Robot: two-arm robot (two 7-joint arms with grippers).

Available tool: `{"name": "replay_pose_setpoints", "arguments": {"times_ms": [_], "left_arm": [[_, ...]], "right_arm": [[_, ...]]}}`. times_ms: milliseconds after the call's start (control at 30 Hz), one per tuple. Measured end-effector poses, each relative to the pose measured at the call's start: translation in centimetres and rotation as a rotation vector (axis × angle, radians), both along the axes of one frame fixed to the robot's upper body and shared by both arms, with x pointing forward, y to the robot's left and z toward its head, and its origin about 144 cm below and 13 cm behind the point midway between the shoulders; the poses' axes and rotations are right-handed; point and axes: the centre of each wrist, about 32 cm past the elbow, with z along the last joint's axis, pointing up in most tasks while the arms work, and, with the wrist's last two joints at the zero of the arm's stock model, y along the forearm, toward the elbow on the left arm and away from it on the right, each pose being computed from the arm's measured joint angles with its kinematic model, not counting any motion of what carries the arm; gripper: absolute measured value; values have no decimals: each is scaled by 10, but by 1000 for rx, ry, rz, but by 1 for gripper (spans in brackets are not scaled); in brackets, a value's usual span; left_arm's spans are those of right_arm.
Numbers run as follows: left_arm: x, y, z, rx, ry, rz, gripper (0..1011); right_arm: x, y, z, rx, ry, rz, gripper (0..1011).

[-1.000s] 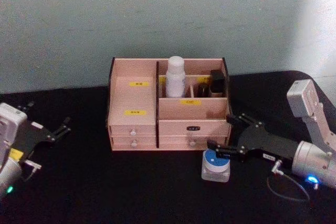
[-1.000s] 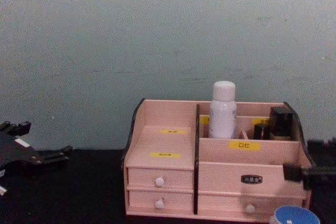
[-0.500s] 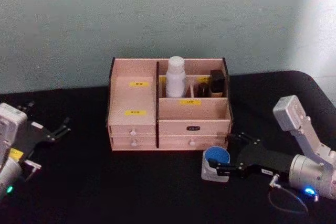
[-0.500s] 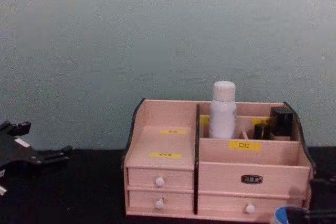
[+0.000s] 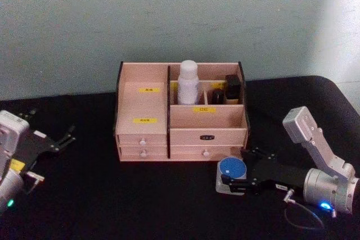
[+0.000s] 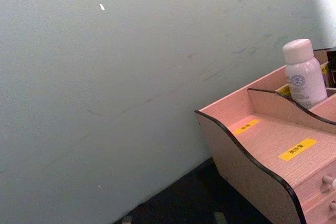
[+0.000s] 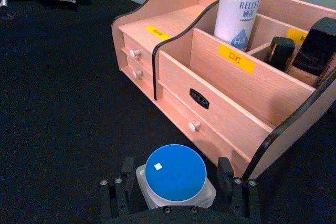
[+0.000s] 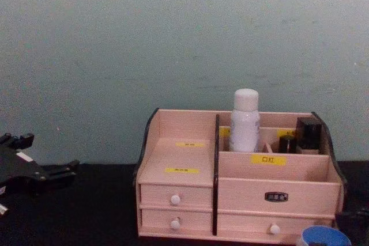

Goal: Pick up the facial cleanser and watermelon frost from the table and place them into the tiered storage box.

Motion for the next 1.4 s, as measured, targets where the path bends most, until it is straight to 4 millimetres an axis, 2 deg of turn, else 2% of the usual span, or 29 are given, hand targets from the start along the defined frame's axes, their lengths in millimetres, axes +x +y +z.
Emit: {"name": "replay_pose_setpoints", "arguments": {"times_ms": [1400], "left_arm": [[0, 0, 0, 0, 0, 0, 1001]], "right_arm": [[4, 1, -6, -13, 54, -10, 1000]]}}
